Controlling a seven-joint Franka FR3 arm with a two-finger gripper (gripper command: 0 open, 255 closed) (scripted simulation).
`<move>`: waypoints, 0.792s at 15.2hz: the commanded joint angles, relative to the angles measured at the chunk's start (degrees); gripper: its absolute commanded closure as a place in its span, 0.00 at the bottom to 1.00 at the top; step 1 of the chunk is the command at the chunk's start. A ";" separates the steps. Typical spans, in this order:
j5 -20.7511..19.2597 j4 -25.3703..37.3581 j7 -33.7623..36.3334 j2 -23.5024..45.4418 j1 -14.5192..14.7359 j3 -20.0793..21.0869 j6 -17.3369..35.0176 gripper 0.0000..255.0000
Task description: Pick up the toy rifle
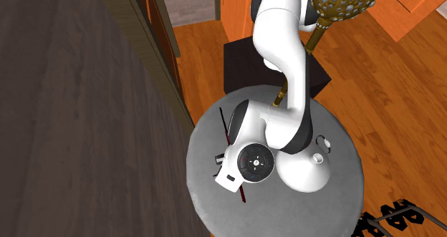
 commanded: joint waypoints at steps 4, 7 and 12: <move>-0.01 0.00 0.00 0.02 0.00 -0.01 0.01 1.00; 0.06 0.53 -0.16 -0.13 0.06 0.02 -0.63 1.00; 0.27 3.97 -0.98 -0.43 0.64 0.10 -4.16 1.00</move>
